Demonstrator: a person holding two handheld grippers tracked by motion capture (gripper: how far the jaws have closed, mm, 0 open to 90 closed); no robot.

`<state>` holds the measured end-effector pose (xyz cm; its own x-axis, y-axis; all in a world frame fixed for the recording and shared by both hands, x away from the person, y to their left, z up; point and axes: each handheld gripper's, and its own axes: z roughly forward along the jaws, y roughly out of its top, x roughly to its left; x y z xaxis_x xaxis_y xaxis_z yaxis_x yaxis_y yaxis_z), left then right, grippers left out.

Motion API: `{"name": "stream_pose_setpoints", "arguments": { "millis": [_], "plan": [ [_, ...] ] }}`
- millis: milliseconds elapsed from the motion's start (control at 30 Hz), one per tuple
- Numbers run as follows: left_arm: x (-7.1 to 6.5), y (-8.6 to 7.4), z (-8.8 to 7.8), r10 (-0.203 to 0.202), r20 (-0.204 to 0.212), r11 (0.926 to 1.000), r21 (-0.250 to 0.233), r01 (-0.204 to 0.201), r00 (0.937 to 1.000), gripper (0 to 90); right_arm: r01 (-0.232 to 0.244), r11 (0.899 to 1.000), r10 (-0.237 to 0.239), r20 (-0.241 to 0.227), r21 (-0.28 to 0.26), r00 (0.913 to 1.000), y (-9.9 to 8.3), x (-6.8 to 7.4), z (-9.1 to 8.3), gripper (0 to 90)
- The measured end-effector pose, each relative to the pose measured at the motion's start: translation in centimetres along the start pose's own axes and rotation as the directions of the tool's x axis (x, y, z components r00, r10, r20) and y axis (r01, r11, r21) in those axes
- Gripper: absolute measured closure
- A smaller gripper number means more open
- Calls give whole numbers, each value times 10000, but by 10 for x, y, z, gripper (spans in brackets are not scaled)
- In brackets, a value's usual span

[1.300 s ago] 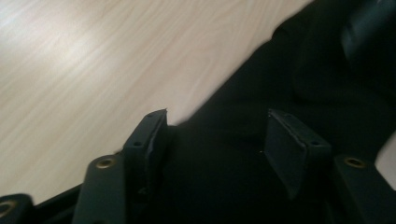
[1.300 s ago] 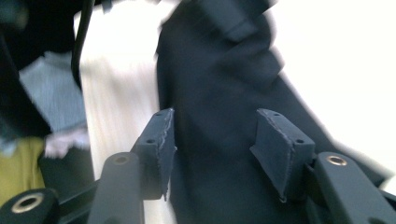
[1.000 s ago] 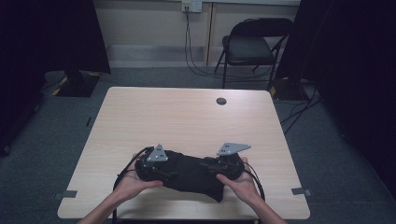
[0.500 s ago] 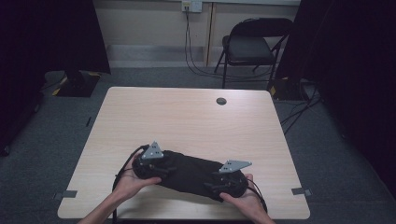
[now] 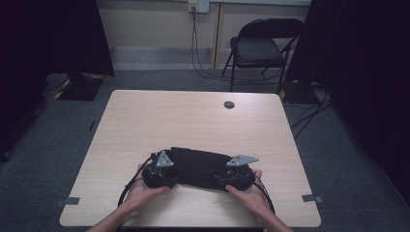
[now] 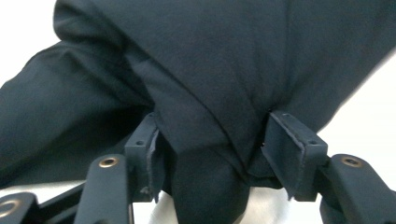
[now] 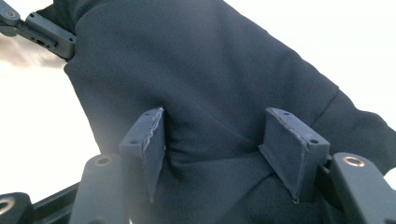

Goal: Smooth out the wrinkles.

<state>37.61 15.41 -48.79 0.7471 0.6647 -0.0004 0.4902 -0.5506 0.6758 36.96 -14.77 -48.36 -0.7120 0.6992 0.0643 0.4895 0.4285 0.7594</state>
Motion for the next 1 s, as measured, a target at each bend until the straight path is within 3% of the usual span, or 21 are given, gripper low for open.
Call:
{"name": "stream_pose_setpoints", "arguments": {
  "millis": [100, 167, 267, 433, 500, 633, 833, 933, 1000],
  "plan": [
    [5, 0, -9, 12, 363, 9998, -203, -5, 9993, 443, 271, 9995, -273, -95, -189, 9996, 0, -4, 2, 384],
    [11, 0, -20, -395, 754, 9971, -620, 443, 9964, 439, 558, 9984, -559, -61, -129, 9984, -1, -2, 3, 372],
    [13, 2, -31, -351, 562, 9944, -974, 405, 9978, 422, 735, 9969, -744, -300, -299, 9968, -3, -5, 7, 370],
    [18, 3, -26, -581, 498, 9942, -877, 623, 9971, 413, 1374, 9876, -1441, -922, -754, 9853, 6, -17, 25, 370],
    [20, 0, -23, -596, 303, 9952, -763, 618, 9978, 406, 1284, 9879, -1374, -1080, -866, 9846, 10, -21, 31, 369],
    [25, -1, -27, -856, 484, 9912, -970, 900, 9951, 415, 991, 9930, -1049, -959, -643, 9898, 18, -13, 26, 272],
    [34, -9, -49, -1075, 316, 9869, -1179, 1105, 9937, 350, -191, 9937, 57, -1202, -1109, 9927, 25, -15, -9, 207],
    [45, -19, -64, -1172, -30, 9845, -1318, 1157, 9931, 325, -435, 9893, 314, -877, -1393, 9957, 21, -21, -30, 205],
    [56, -28, -72, -1537, -222, 9789, -1398, 1492, 9879, 306, -910, 9842, 851, -447, -1520, 9954, 13, -32, -44, 210]
  ]
}}
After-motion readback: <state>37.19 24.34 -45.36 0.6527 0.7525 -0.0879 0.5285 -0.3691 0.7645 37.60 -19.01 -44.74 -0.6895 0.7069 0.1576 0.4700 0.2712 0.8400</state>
